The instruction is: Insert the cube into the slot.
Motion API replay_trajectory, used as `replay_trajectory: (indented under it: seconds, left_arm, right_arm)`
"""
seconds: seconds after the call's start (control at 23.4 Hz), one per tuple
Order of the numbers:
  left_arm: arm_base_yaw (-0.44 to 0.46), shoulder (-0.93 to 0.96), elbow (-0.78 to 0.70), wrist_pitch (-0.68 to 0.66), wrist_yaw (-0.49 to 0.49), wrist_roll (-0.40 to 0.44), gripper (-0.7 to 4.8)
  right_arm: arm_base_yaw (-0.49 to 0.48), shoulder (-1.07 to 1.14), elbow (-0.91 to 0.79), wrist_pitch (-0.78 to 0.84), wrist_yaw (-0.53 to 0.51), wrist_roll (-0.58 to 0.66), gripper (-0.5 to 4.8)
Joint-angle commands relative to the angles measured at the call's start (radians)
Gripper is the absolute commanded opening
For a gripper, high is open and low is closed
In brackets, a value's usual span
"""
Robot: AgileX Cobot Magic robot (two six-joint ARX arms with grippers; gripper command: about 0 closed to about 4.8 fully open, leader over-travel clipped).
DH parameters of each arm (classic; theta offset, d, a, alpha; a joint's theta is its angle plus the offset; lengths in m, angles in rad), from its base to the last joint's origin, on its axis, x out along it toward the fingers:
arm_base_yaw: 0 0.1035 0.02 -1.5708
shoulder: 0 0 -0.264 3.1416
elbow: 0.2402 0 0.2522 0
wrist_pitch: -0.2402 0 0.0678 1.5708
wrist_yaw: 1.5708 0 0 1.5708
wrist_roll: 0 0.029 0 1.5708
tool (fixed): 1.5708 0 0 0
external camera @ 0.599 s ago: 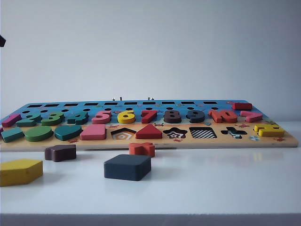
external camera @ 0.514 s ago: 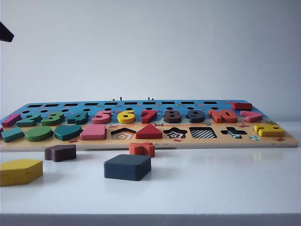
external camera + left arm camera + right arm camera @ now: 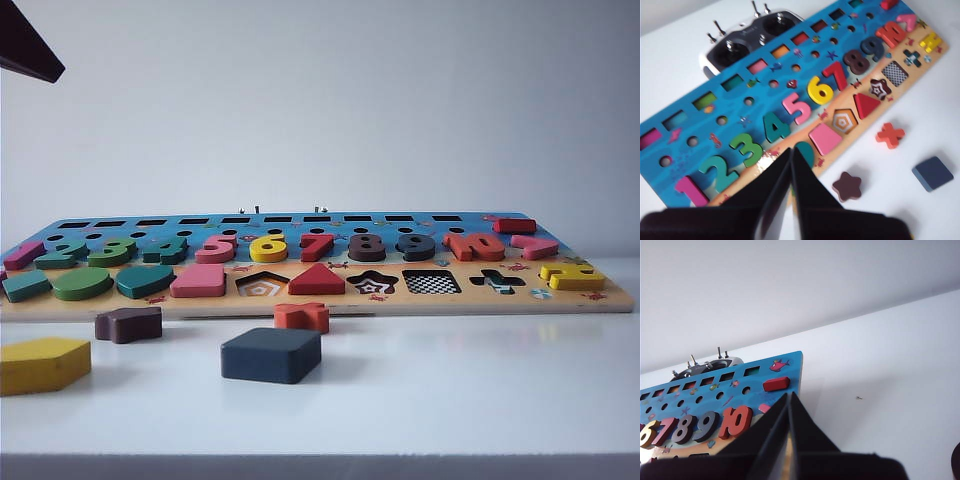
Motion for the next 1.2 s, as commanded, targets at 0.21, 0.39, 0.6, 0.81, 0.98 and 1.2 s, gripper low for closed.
replay_trajectory:
  seconds: [0.21,0.39,0.6,0.81,0.98,1.2]
  left_arm:
    - [-0.047,0.061,0.081,-0.147,0.13,0.03,0.17]
    - [-0.076,0.109,0.137,-0.213,0.193,0.03,0.17]
    - [-0.091,0.166,0.196,-0.277,0.268,0.029,0.17]
    - [-0.092,0.204,0.214,-0.282,0.322,0.029,0.17]
    - [-0.092,0.226,0.217,-0.262,0.323,0.03,0.17]
    - [-0.092,0.255,0.217,-0.233,0.326,0.03,0.17]
  right_arm:
    - [0.002,0.004,0.162,-0.116,-0.004,0.023,0.01]
    - [0.008,0.084,0.311,-0.294,-0.027,0.01,0.01]
    - [0.008,0.244,0.459,-0.429,-0.141,-0.046,0.01]
    - [0.04,0.393,0.555,-0.509,-0.367,-0.096,0.01]
    - [0.092,0.456,0.593,-0.564,-0.45,-0.155,0.01]
    - [0.204,0.547,0.647,-0.669,-0.481,-0.277,0.01]
